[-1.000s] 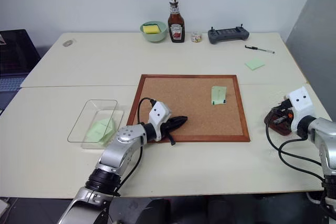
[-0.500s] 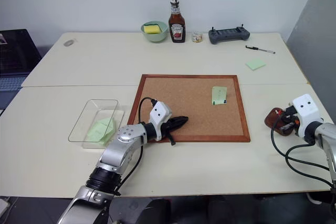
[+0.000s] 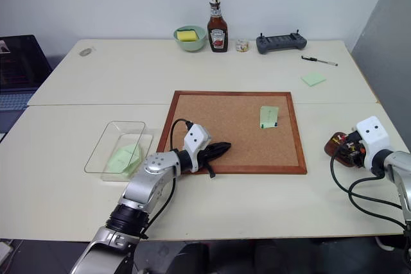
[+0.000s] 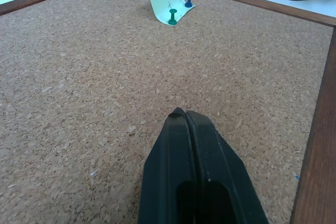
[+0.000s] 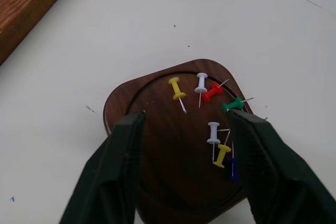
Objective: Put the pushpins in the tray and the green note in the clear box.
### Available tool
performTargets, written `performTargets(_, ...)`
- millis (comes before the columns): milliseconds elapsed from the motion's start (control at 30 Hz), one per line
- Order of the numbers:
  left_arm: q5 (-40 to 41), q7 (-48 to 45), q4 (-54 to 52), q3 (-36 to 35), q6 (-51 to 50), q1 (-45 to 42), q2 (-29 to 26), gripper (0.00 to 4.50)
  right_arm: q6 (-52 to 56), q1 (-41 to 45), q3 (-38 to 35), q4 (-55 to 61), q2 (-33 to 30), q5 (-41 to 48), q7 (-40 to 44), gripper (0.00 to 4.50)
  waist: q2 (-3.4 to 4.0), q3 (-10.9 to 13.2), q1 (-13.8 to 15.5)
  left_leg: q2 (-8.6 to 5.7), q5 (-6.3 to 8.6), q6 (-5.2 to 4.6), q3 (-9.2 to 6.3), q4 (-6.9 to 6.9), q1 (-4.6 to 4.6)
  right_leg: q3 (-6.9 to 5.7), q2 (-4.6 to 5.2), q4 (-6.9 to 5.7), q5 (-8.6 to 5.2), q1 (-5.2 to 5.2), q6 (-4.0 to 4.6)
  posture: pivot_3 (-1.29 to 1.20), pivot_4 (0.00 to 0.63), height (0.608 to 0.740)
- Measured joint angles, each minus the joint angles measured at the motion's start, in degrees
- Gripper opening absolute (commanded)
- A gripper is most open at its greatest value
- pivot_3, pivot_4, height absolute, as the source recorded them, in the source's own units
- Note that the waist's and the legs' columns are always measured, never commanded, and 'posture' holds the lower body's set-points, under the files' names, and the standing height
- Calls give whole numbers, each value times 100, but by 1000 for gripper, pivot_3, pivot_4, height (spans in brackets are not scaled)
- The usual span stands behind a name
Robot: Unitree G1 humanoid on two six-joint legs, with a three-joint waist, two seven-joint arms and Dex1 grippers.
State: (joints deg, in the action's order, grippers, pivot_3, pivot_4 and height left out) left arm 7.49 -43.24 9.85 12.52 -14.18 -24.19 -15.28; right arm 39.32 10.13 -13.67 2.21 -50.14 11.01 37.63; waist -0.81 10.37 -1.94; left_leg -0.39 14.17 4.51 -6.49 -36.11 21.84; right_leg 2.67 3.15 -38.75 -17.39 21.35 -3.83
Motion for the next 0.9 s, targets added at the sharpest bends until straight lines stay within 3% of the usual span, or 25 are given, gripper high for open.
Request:
performTargets(300, -1, -1, 1, 6, 2, -2, -4, 0, 338, 324, -280, 551, -126, 800, 583, 3142, 0, 0, 2, 1, 0, 0, -1, 0, -1, -2, 0, 3, 0, -2, 0, 0, 150, 740)
performTargets(533, -9, 7, 3, 14, -4, -12, 7, 0, 387, 615, 429, 1275, 700, 1334, 724, 3142, -2, 0, 7, 1, 0, 0, -3, 0, 2, -4, -1, 4, 0, -1, 0, 0, 150, 740)
performTargets(667, -13, 13, 5, 10, -11, -14, 9, 0, 152, 866, 952, 1062, 1219, 1231, 613, 3142, -2, 0, 3, 1, 0, 0, -5, 0, 1, -5, -1, 2, 0, 1, 0, 0, 150, 740)
performTargets(900, -15, 30, -12, 18, -29, -12, 34, 0, -893, 1613, 1436, -283, 1788, 564, 351, 3142, -1, 0, 5, 1, 0, 0, -7, 1, 1, -7, -1, 2, 1, 3, 1, 0, 150, 740)
